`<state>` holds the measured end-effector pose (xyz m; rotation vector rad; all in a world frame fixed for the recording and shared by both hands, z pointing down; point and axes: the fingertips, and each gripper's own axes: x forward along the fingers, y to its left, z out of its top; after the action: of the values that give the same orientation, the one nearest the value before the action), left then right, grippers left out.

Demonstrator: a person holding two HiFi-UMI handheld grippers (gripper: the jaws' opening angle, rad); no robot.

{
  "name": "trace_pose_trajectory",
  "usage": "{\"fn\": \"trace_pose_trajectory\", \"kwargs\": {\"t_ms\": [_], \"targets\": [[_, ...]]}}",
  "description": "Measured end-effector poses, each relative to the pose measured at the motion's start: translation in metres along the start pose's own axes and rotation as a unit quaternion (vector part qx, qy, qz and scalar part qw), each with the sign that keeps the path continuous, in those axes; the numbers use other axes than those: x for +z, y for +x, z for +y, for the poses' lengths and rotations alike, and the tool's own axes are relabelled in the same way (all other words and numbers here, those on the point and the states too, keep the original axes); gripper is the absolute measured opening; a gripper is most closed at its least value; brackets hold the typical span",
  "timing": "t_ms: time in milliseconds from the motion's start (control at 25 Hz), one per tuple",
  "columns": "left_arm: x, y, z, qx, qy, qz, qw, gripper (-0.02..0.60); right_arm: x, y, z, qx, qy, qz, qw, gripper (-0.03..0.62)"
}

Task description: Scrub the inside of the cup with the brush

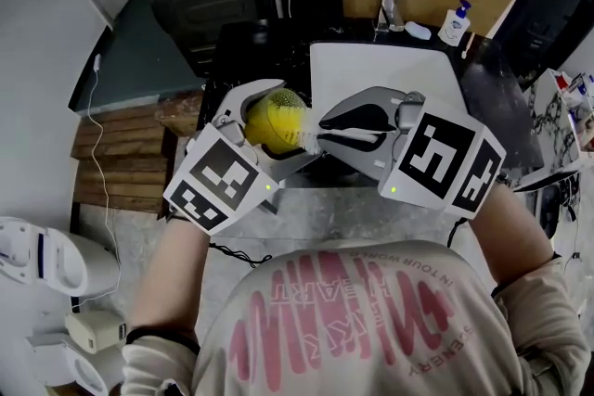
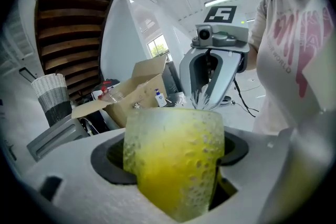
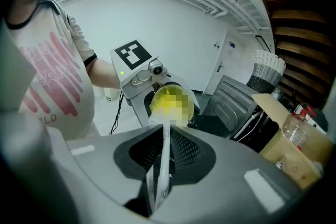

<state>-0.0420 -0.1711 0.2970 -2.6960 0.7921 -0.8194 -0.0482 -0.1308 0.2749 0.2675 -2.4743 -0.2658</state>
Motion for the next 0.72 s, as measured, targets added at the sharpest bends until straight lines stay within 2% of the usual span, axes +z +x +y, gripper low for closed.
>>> {"fn": "trace_pose_trajectory", "kwargs": {"t_ms": [240, 480, 720], "targets": [[0.004, -0.002, -0.011, -0.038, 0.008, -0.009, 0.9992, 0.411, -0.003, -0.003, 0.000, 0.006, 0.001, -0.001, 1.000, 0.055], [0.007, -0.006, -0.030, -0.081, 0.043, -0.008, 0.9957, 0.411, -0.005, -0.005, 0.005, 0.011, -0.004, -0.002, 1.000, 0.057], [0.004, -0.010, -0.043, -0.116, 0.056, -0.005, 0.9917, 0.411, -0.006, -0.004, 0.009, 0.018, -0.009, -0.003, 1.000, 0.059]]}}
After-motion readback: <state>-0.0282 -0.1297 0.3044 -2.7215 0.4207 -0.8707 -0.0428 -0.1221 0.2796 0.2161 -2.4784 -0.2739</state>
